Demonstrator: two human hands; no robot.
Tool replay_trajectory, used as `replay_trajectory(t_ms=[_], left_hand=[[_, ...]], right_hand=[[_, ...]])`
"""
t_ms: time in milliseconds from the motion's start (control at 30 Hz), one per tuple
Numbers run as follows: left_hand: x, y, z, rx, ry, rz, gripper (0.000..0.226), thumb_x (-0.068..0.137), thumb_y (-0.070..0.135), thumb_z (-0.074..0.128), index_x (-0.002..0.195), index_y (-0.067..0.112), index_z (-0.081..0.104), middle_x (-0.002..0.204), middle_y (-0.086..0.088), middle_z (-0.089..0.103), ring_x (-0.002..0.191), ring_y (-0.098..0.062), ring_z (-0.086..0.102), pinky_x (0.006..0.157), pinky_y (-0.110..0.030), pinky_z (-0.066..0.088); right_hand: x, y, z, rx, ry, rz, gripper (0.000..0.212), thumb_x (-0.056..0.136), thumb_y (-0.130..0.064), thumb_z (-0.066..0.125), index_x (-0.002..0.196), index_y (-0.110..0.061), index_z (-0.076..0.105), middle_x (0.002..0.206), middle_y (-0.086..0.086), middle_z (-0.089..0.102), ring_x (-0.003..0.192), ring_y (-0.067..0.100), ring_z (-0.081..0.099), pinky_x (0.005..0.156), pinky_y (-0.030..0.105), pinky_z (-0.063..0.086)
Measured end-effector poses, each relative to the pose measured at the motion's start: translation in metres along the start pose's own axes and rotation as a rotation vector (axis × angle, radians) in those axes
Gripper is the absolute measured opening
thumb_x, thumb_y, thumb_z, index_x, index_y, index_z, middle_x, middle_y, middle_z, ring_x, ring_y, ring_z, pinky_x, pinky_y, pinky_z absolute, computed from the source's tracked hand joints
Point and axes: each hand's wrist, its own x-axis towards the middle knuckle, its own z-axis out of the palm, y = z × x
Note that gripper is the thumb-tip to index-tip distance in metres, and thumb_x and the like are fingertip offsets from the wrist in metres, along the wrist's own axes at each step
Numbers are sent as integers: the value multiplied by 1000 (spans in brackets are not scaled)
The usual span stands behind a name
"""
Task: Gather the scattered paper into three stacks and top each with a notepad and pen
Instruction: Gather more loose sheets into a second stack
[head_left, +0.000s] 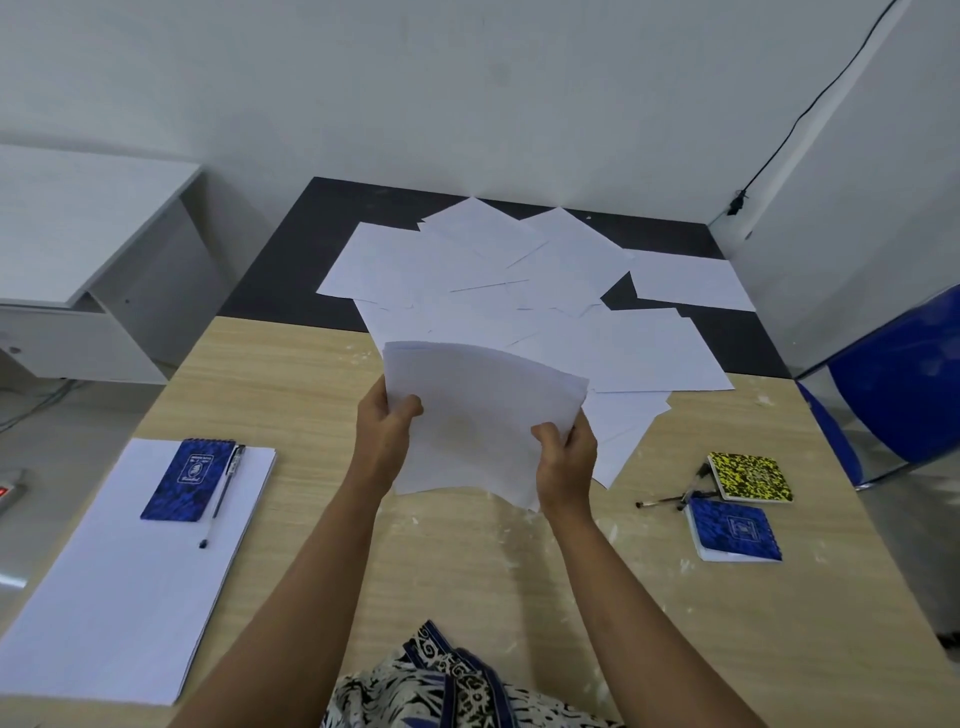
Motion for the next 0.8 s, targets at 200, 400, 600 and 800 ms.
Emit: replay_trajectory(t_ms=[200,400,600,800], left_hand=[[1,-4,-4,-2,-11,-21,42,71,17,50,111,8,58,98,-4,63,84,-14,60,66,-25,48],[-1,-11,-2,-21,1,-61,38,73,15,52,110,7,58,96,0,64,84,-13,59,67,-25,47],[0,-7,8,-35,52,-60,22,93,8,48,108,17,62,97,3,65,89,-13,59,71,-28,46],[2,-23,1,31,41,-80,29,90,5,53,116,18,51,109,-1,60,100,-16,59,77,-31,49]], right_hand=[[2,3,2,22,-42,76,38,68,-15,54,106,-9,55,91,-2,61,80,7,58,65,17,47],[-1,15,4,-61,-32,188,43,74,-13,55,117,-15,55,103,1,64,89,10,61,71,22,45],[1,12,5,-42,-23,206,39,73,-16,54,111,-10,58,100,6,64,92,19,61,73,26,48],[3,20,2,-95,-83,226,24,81,-9,54,96,-28,52,95,-2,60,87,17,58,71,27,46]])
